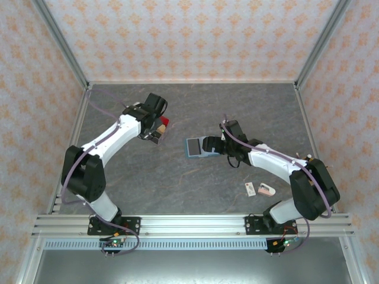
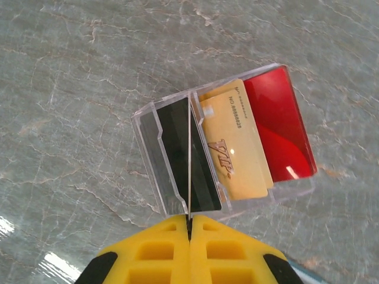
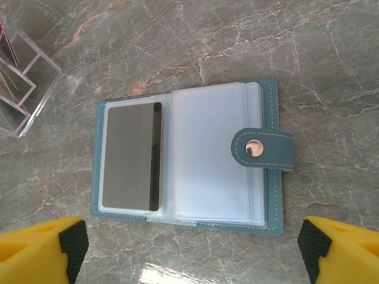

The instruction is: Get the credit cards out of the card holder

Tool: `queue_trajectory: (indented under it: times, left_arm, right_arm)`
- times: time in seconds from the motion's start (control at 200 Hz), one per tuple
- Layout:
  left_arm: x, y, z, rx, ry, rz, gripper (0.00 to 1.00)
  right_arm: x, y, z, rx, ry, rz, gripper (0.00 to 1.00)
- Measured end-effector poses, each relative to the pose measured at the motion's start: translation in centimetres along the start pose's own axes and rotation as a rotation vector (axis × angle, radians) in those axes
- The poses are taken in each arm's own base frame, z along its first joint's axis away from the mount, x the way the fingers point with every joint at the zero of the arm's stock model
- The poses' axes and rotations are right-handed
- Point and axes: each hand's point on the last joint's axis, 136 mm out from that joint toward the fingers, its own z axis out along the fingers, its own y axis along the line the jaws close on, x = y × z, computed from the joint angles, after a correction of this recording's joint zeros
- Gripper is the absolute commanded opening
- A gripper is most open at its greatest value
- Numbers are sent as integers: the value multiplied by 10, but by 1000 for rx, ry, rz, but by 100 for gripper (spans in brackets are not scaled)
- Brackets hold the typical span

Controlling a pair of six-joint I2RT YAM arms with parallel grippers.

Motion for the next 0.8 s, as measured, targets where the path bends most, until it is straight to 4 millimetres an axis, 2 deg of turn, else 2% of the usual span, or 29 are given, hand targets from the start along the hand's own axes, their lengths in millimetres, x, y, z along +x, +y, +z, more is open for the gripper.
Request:
queue_trajectory:
  times: [0.25, 0.49, 0.801]
  left_arm:
    - [5, 2, 17, -43, 13, -67, 0]
    - [11, -5, 32, -51, 55, -90, 0]
    - [15, -12, 42, -33, 99, -152, 0]
  right_arm:
    - [0, 0, -1, 1, -3, 4, 93]
    - [0, -1, -1, 4, -5, 4, 92]
    - [0, -1, -1, 4, -5, 4, 92]
